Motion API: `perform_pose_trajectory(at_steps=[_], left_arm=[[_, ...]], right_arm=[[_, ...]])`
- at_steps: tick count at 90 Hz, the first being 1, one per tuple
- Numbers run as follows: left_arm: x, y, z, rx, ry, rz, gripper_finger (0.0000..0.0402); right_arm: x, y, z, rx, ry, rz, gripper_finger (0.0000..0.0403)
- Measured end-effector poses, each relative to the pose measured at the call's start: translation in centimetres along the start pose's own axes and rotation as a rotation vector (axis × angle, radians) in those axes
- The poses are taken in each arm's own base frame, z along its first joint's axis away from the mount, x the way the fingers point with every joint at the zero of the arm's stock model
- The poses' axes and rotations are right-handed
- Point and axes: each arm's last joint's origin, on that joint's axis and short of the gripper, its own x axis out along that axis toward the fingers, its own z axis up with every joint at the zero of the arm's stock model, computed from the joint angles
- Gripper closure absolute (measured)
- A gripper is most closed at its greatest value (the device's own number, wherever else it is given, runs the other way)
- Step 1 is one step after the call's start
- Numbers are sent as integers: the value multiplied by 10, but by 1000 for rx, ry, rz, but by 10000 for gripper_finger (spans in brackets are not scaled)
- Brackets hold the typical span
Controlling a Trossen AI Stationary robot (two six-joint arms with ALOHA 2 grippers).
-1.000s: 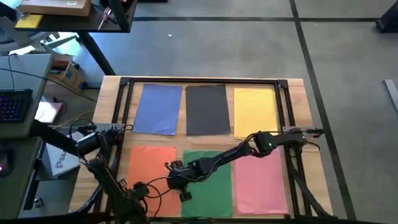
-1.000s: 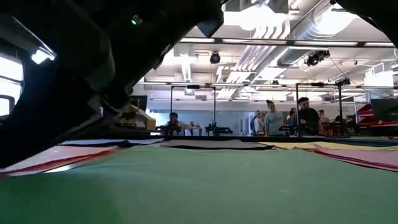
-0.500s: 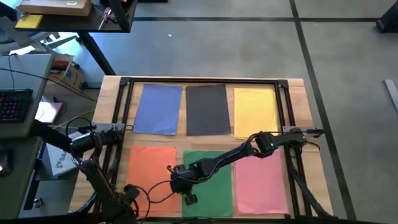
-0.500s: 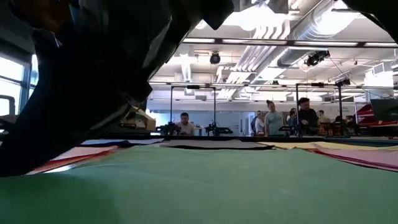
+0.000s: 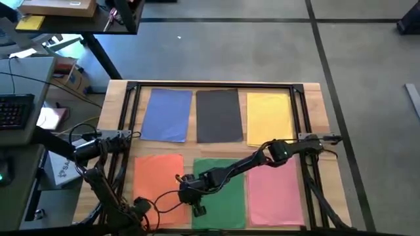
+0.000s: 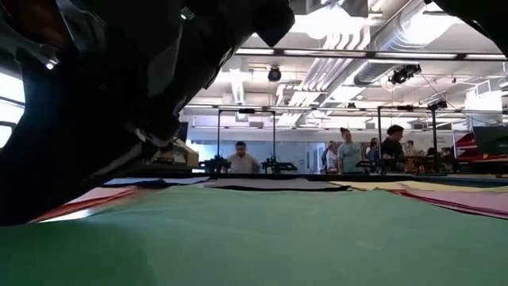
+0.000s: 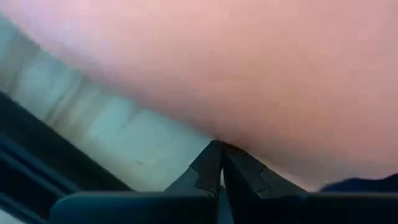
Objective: Organize paper
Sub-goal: Adjust the orange, green, and pink papers
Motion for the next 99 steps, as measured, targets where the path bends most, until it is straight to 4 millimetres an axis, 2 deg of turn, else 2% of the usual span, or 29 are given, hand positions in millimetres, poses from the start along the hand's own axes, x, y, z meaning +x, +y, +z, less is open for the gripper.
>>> perform_pose_trajectory(at_steps=[23, 38, 66, 86, 99], left_arm=[[-3, 3, -8, 4, -10, 16, 402], [-2, 4, -13, -1, -12, 6, 402], [6, -5, -16, -17, -104, -177, 402], [2, -2, -16, 17, -92, -105, 402], [-7, 1, -18, 30, -77, -42, 402]], right_arm=[[-12, 1, 4, 40, 20, -14, 403], [-12, 4, 0, 72, 56, -4, 403], [-4, 4, 0, 95, 24, -2, 403], [-5, 5, -1, 121, 38, -6, 403], [-14, 6, 1, 152, 54, -8, 403]])
